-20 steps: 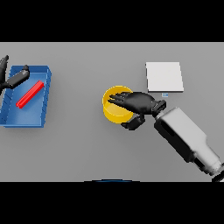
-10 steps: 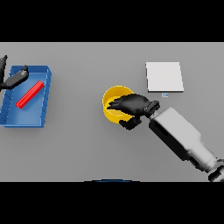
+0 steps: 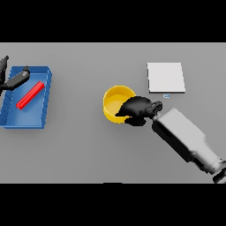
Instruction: Pick up the red beaker and tilt it to pour out 1 green nut into yellow bowl. Pick up the yellow bowl and place it on the metallic measuring scale.
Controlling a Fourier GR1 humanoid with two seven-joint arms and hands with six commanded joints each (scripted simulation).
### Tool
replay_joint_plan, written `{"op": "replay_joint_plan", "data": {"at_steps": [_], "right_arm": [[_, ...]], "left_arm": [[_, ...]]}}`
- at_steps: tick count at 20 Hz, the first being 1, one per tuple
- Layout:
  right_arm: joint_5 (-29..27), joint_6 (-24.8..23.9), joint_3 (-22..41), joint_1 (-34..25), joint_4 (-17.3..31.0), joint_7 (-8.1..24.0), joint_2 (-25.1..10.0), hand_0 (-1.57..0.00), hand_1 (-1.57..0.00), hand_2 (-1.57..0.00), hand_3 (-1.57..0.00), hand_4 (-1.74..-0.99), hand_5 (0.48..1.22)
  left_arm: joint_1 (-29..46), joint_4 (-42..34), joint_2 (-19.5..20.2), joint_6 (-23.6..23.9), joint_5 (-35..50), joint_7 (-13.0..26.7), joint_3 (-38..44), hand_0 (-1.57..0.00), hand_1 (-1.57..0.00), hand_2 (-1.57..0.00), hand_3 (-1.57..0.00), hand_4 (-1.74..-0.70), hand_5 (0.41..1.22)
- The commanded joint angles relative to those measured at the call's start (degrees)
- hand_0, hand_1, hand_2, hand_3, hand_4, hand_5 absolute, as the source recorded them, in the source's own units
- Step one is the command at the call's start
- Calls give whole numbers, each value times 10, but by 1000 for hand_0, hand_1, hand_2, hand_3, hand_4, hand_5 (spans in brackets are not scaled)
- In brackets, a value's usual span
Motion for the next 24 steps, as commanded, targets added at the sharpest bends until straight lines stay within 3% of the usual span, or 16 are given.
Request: {"op": "replay_joint_plan", "data": {"at_steps": [1,7,10,14,18,24], "right_arm": [[-4,4,-1,2,-5,2,-3,-1428,-1419,-1355,-1155,-1694,1187],[-29,23,-21,0,-47,3,-30,-1534,-1531,-1490,-1192,-1729,1212],[-49,50,-32,-14,-85,11,-51,-1552,-1551,-1506,-1377,-1731,1216],[-68,76,-57,-30,-130,62,-73,-1563,-1563,-1544,-1308,-1724,1219],[-79,85,-70,-41,-130,88,-76,-1568,-1568,-1560,-1248,-1720,1219],[-65,41,-89,-86,-77,50,-117,-1570,-1570,-1568,-1298,-1720,1221]], "left_arm": [[1,0,1,-1,2,5,1,1,1,1,1,-802,726],[3,-5,12,-2,4,1,5,1,1,1,1,-801,724],[4,-10,14,-2,1,3,3,1,1,1,1,-798,721],[8,-15,11,5,-2,2,-1,1,1,1,1,-800,722],[1,-8,13,-1,3,3,5,1,1,1,1,-805,723],[11,-32,25,4,4,6,5,1,1,1,1,-808,742]]}}
